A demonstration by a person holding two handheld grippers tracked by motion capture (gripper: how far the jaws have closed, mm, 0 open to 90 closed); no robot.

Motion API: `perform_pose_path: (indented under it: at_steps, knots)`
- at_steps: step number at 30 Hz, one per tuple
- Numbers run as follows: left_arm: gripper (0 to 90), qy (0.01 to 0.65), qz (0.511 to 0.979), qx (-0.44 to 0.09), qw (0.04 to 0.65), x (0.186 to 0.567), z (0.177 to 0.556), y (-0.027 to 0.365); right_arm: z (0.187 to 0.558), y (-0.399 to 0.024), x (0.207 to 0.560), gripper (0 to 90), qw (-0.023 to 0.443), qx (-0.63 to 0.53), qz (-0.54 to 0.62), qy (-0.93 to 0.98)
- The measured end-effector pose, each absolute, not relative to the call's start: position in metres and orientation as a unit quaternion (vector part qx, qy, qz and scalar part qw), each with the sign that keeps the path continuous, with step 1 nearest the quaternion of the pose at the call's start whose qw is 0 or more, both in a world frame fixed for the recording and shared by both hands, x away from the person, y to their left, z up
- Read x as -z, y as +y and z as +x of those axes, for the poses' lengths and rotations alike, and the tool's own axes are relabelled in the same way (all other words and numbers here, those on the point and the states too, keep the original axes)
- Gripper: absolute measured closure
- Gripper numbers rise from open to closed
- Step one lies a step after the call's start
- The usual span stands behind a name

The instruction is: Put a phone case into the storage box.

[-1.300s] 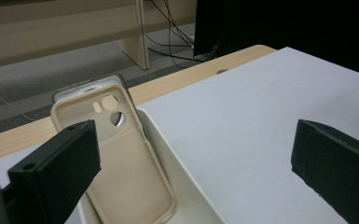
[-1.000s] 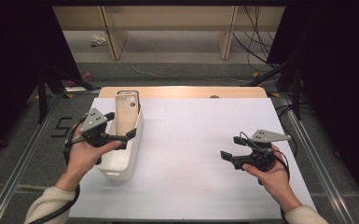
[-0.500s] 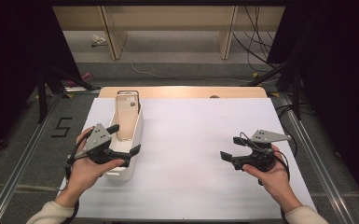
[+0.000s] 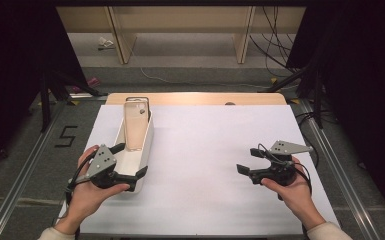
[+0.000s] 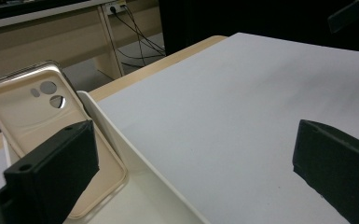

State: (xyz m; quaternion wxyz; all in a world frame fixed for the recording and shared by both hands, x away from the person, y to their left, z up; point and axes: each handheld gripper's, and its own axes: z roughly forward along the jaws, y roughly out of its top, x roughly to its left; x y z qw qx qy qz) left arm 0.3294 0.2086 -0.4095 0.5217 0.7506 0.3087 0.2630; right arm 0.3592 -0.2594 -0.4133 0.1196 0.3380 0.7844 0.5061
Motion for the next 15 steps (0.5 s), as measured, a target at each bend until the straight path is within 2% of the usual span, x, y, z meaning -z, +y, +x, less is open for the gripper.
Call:
perform_pose_path:
  at_steps: [15]
  knots:
    - [0.2,0.306,0.754,-0.262,0.519,0.4151,0.3270,0.2074,0.3594,-0.2595,0.4137,17.9,0.118,-0.506,0.337,0.785]
